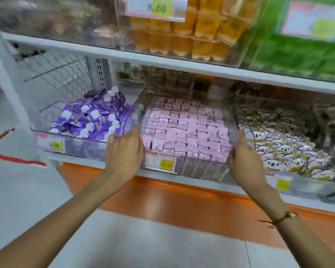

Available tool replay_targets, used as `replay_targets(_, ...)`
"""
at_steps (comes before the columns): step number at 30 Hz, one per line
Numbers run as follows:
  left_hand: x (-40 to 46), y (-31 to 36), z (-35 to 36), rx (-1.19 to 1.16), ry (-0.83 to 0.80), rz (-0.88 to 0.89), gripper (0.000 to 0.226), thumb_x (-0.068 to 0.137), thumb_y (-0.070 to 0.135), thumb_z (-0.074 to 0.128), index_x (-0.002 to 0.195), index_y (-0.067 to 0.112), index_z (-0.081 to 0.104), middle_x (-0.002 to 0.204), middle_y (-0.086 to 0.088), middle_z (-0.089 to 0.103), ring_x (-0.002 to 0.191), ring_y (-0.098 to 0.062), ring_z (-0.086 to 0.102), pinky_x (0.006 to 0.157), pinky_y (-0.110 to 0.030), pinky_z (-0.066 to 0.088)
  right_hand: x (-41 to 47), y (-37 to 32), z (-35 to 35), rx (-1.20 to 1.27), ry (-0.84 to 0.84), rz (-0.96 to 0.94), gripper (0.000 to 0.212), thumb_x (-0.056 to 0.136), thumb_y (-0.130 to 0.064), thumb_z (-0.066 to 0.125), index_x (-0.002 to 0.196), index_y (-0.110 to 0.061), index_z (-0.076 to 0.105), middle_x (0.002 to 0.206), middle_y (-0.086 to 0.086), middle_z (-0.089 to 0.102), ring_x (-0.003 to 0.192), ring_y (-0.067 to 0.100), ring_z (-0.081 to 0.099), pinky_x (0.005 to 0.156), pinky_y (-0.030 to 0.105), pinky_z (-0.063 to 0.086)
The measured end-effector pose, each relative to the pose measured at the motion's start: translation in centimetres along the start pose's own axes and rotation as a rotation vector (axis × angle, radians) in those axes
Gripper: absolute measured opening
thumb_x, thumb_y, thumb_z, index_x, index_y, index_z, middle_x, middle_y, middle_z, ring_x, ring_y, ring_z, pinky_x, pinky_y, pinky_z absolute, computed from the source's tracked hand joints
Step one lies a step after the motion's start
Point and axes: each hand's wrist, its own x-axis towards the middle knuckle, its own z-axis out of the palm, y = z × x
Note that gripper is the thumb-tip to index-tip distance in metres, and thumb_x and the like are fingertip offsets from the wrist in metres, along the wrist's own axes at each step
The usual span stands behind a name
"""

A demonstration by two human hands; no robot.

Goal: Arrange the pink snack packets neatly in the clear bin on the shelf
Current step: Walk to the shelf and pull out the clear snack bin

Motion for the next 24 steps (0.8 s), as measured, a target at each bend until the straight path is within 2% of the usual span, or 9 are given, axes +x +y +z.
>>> replay_targets(3,-1.2,0.9,-0.2,-0.233,-0.037,-0.097,0.048,0.096,0.015,0.042,0.143,0.012,0.030,0.097,-0.020,0.066,0.087,-0.038,0.062,0.066,-0.036,0.037,-0.2,-0.2,0.1,0.010,0.017,0.030,0.064,0.088,0.004,0.046,0.145,0.002,0.015,0.078,0.020,0.062,0.068,0.037,0.060,0.054,0.035,0.038)
replay_targets(6,-1.1,1.3,-0.1,-0.371,-0.038,-0.191,0.037,0.099,0.017,0.039,0.134,0.008,0.038,0.111,-0.019,0.061,0.097,-0.038,0.059,0.072,-0.037,0.040,-0.1,-0.3,0.2,-0.011,0.005,0.029,0.062,0.089,0.004,0.045,0.143,0.005,0.016,0.092,0.024,0.064,0.079,0.039,0.063,0.056,0.035,0.038)
replay_targets(8,-0.6,1.7,-0.1,-0.452,-0.034,-0.279,0.028,0.101,0.019,0.035,0.124,0.006,0.044,0.108,-0.020,0.061,0.097,-0.038,0.058,0.075,-0.040,0.043,0.4,-0.4,-0.1,-0.002,-0.022,0.036,0.055,0.089,0.002,0.047,0.138,0.007,0.022,0.094,0.026,0.063,0.083,0.040,0.062,0.057,0.034,0.035)
replay_targets(10,0.0,1.7,0.3,-0.495,-0.037,-0.327,0.029,0.102,0.021,0.032,0.123,0.006,0.046,0.105,-0.018,0.063,0.097,-0.036,0.059,0.078,-0.041,0.045,1.1,-0.3,-0.7,0.007,-0.054,0.026,0.043,0.089,-0.001,0.049,0.126,0.007,0.031,0.092,0.026,0.062,0.080,0.040,0.061,0.057,0.033,0.034)
replay_targets(13,0.6,1.4,1.0,-0.483,-0.019,-0.317,0.029,0.103,0.024,0.032,0.122,0.011,0.050,0.093,-0.014,0.064,0.087,-0.031,0.059,0.069,-0.036,0.043,2.3,0.2,-1.1,0.003,-0.084,0.001,0.031,0.090,-0.004,0.048,0.116,0.006,0.036,0.083,0.023,0.059,0.070,0.034,0.055,0.054,0.032,0.033)
replay_targets(16,0.8,0.6,1.4,-0.411,0.009,-0.251,0.025,0.103,0.028,0.032,0.106,0.012,0.052,0.081,-0.008,0.060,0.082,-0.032,0.061,0.063,-0.035,0.041,2.2,0.8,-0.8,-0.014,-0.064,-0.028,0.030,0.092,-0.006,0.046,0.119,0.004,0.036,0.081,0.023,0.061,0.068,0.036,0.058,0.053,0.032,0.035)
replay_targets(18,1.1,-0.1,1.2,-0.333,-0.008,-0.187,0.027,0.103,0.030,0.032,0.102,0.012,0.052,0.080,-0.010,0.063,0.079,-0.034,0.061,0.062,-0.036,0.042,1.9,1.1,-0.6,0.003,-0.050,-0.056,0.031,0.093,-0.007,0.046,0.121,0.003,0.037,0.075,0.022,0.060,0.061,0.034,0.055,0.050,0.031,0.033)
replay_targets(21,1.7,-1.0,0.2,-0.213,-0.066,-0.088,0.029,0.101,0.028,0.036,0.092,0.007,0.054,0.081,-0.015,0.066,0.079,-0.039,0.061,0.066,-0.042,0.048,2.1,0.9,-1.1,0.010,-0.023,-0.049,0.020,0.091,-0.007,0.046,0.110,0.002,0.043,0.073,0.019,0.061,0.061,0.033,0.055,0.050,0.031,0.033)
replay_targets(24,2.5,-0.9,-0.6,-0.187,-0.091,-0.056,0.028,0.100,0.025,0.039,0.083,0.006,0.053,0.080,-0.017,0.065,0.079,-0.040,0.060,0.065,-0.041,0.046,2.3,0.6,-1.7,0.006,-0.028,-0.029,0.017,0.089,-0.005,0.047,0.105,0.002,0.047,0.073,0.018,0.060,0.059,0.029,0.049,0.052,0.031,0.033)
